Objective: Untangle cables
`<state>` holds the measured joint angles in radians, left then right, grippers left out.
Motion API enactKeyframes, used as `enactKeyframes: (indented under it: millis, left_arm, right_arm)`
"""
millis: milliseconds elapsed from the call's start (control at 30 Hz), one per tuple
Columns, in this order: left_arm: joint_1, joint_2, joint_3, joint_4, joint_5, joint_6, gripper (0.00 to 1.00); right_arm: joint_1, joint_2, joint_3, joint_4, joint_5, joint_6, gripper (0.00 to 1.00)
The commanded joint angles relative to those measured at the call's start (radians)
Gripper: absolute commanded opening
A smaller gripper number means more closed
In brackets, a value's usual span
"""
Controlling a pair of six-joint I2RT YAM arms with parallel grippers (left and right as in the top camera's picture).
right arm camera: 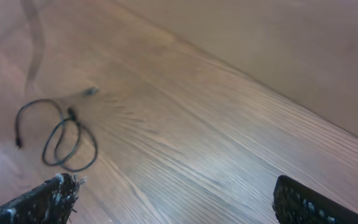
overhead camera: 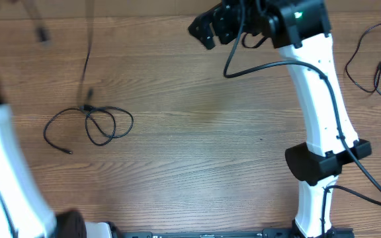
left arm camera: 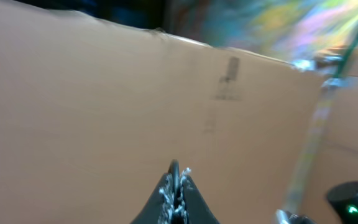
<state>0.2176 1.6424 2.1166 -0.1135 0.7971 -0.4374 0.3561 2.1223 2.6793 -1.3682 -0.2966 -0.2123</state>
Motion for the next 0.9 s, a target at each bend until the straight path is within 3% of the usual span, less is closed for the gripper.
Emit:
enactKeyframes:
  millis: [0, 167, 267, 333, 433, 633, 733, 767, 800, 867]
  left_arm:
    - [-0.154, 0.105, 0.000, 0.107, 0.077, -0.169, 0.04]
    - [-0.312, 0.243, 0.000, 0.489, 0.192, -0.412, 0.04]
    - [-0.352, 0.280, 0.001, 0.738, 0.177, -0.595, 0.04]
    - [-0.357, 0.279, 0.003, 0.819, 0.149, -0.654, 0.04]
    - [-0.349, 0.276, 0.047, 0.838, 0.132, -0.694, 0.04]
    - [-0.299, 0.276, 0.150, 0.726, 0.178, -0.716, 0.04]
    - [-0.288, 0.276, 0.167, 0.720, 0.193, -0.734, 0.04]
    - [-0.288, 0.276, 0.171, 0.720, 0.190, -0.745, 0.04]
    - [-0.288, 0.276, 0.174, 0.720, 0.187, -0.747, 0.04]
    - [-0.288, 0.276, 0.180, 0.720, 0.185, -0.750, 0.04]
  right_arm:
    - [-0.057, -0.141, 0.006, -0.004, 0.042, 0.029, 1.00]
    - [-0.128, -0.205, 0.006, -0.084, 0.042, 0.028, 1.00]
    - [-0.145, -0.207, 0.006, -0.142, 0.042, 0.021, 1.00]
    - [-0.144, -0.207, 0.005, -0.145, 0.041, 0.014, 1.00]
    - [-0.139, -0.208, 0.005, -0.124, 0.021, -0.008, 1.00]
    - [-0.139, -0.208, 0.005, -0.112, -0.117, -0.089, 0.98]
    - [-0.139, -0.205, 0.005, -0.090, -0.143, -0.100, 0.59]
    - [-0.135, -0.201, 0.005, -0.083, -0.163, -0.100, 0.40]
    - [-0.132, -0.197, 0.005, -0.077, -0.183, -0.099, 0.05]
    - [-0.120, -0.183, 0.005, -0.076, -0.227, -0.099, 0.04]
